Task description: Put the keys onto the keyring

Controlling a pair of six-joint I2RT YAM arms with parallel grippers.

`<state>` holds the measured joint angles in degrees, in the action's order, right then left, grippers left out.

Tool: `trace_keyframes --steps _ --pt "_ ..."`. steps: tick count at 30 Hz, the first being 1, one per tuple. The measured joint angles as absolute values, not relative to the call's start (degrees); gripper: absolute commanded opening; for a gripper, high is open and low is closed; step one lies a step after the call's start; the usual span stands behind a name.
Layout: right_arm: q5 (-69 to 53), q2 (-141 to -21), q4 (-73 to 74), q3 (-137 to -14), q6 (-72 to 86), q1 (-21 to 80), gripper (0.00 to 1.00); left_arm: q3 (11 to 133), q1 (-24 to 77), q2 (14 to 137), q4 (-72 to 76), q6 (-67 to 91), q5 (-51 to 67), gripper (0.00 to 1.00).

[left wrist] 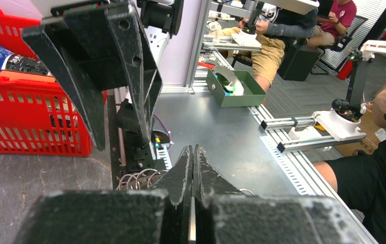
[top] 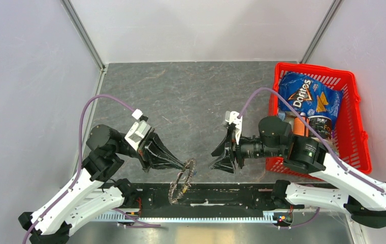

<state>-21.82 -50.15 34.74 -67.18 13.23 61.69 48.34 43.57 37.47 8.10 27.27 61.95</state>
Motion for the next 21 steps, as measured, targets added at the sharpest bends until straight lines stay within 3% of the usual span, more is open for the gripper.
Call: trace_keyframes --steps 13,21 --pt "-22.46 -51.75 29.32 -59.35 13.91 61.71 0.45 48.34 43.57 37.60 9.17 28.16 61.91 0.02" --pt "-22.57 -53.23 24.80 -58.72 13.89 62.35 0.46 48.34 43.57 37.43 9.19 28.27 61.91 0.02"
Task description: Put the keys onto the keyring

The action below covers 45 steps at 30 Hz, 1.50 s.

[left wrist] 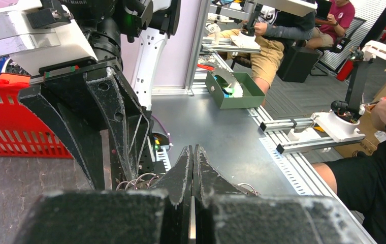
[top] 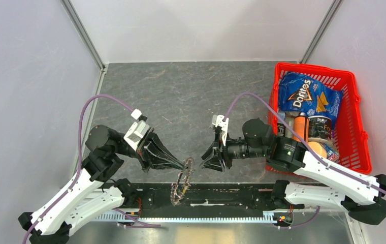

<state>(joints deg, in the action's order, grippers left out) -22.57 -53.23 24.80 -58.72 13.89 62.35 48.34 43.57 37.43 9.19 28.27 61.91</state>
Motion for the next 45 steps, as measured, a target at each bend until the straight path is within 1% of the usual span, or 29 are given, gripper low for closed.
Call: trace_keyframes --steps 18,30,45 --pt "-23.70 -60.01 20.99 -59.09 11.70 64.16 0.46 48.34 43.57 36.80 9.19 28.27 61.93 0.02" --pt "-23.73 -60.93 20.14 -60.18 9.87 64.77 0.46 48.34 43.57 36.71 9.17 28.27 62.08 0.02" --pt "-23.68 -62.22 18.87 -60.88 7.75 65.04 0.43 48.34 43.57 36.69 9.17 28.27 62.11 0.02"
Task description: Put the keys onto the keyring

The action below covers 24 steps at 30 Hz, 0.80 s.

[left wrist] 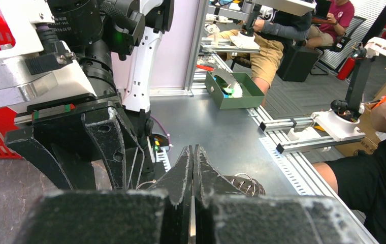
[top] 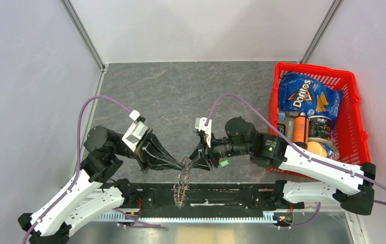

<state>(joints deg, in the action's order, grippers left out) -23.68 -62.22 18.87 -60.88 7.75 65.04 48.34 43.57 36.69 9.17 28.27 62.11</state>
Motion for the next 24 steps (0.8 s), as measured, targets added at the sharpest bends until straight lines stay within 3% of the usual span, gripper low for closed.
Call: trace_keyframes --steps 8,20,24 --pt "-23.86 -62.22 17.56 -60.97 7.29 65.04 0.34 48.34 43.57 36.64 9.15 28.27 62.11 0.02" --pt "-24.56 -62.50 17.19 -61.06 6.57 65.14 0.00 48.34 43.57 36.21 9.17 28.25 62.11 0.02" --pt "-24.56 -62.50 17.17 -61.06 6.24 65.23 0.00 48.34 43.57 35.97 9.19 28.27 62.11 0.02"
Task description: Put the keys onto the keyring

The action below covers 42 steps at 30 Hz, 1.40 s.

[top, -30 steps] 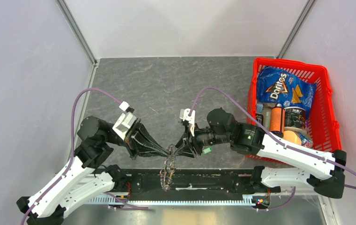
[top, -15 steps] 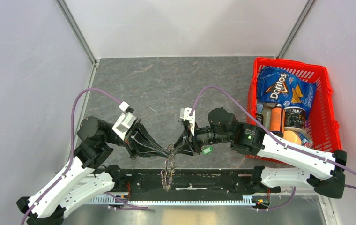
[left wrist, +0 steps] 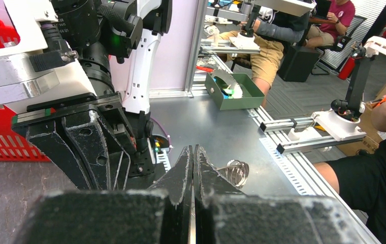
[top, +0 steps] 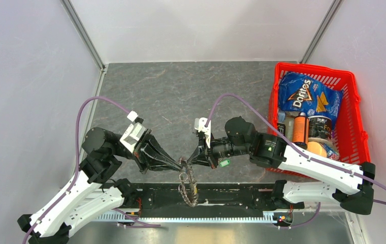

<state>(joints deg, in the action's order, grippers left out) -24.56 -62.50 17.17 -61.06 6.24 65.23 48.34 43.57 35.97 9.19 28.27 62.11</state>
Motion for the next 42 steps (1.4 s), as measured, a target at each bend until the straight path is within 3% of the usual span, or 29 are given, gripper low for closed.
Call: trace_keyframes --steps 21,30,37,42 --pt "-22.04 -60.62 17.67 -61.17 5.06 67.72 0.00 48.34 43.57 35.94 9.52 28.25 62.08 0.02" --pt "-15.05 -59.07 20.75 -62.81 3.29 69.97 0.00 48.36 43.57 35.57 8.73 28.18 61.78 0.10" --pt "-9.23 -59.07 25.12 -65.60 0.93 71.88 0.00 49.19 43.57 32.99 0.67 24.45 58.46 0.10" --pt "-6.24 -60.16 29.80 -68.73 -0.84 72.27 0.00 50.28 43.57 29.50 -7.94 20.14 52.21 0.03"
